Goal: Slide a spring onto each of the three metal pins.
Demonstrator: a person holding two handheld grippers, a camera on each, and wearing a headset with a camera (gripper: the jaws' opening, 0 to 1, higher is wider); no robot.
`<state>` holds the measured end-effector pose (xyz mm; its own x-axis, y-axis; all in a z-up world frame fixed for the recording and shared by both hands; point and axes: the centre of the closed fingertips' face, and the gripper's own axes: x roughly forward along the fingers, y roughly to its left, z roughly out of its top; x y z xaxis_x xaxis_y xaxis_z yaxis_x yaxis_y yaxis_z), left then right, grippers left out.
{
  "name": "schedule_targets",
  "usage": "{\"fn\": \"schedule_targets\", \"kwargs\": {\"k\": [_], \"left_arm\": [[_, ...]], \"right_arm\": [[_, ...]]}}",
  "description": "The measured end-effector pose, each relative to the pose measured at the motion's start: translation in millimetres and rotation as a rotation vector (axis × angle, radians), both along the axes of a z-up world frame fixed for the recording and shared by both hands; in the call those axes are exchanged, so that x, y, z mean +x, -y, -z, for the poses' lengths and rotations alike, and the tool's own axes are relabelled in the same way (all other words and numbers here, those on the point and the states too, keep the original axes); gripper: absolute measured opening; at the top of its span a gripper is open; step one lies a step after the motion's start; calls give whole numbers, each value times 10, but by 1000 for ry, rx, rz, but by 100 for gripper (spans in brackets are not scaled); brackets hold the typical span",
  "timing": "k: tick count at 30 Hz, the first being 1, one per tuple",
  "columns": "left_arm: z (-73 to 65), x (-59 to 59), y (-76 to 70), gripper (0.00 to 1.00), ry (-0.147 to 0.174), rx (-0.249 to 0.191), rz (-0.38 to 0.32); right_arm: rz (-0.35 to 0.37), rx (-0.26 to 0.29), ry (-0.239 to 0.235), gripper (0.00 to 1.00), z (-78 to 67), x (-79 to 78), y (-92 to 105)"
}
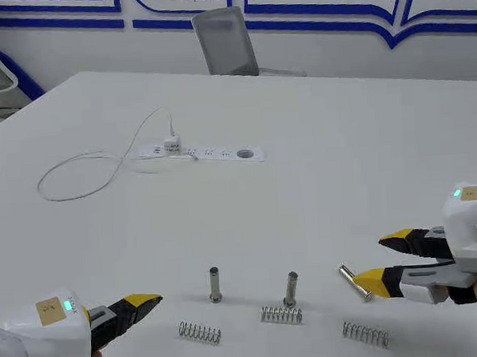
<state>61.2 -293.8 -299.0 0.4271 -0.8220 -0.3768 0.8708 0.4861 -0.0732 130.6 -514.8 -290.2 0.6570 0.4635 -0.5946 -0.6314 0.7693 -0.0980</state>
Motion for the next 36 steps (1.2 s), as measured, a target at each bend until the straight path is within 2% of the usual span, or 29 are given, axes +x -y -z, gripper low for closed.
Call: {"fn": "schedule_targets", "kwargs": {"k": [9,19,27,36], "left_arm": [[10,-5,-22,85,-3,5,-5],[27,-7,-10,85,-8,6,-3],[29,-7,-7,85,-7,2,-4],[36,0,-18,85,-9,2,-6]], "right_arm": [[25,-47,-62,37,169,127,-16],[68,-58,-129,25,327,215,-45],[93,-95,-169,20,437,245,-68],[129,-98,-217,16,552,250,-42]]}}
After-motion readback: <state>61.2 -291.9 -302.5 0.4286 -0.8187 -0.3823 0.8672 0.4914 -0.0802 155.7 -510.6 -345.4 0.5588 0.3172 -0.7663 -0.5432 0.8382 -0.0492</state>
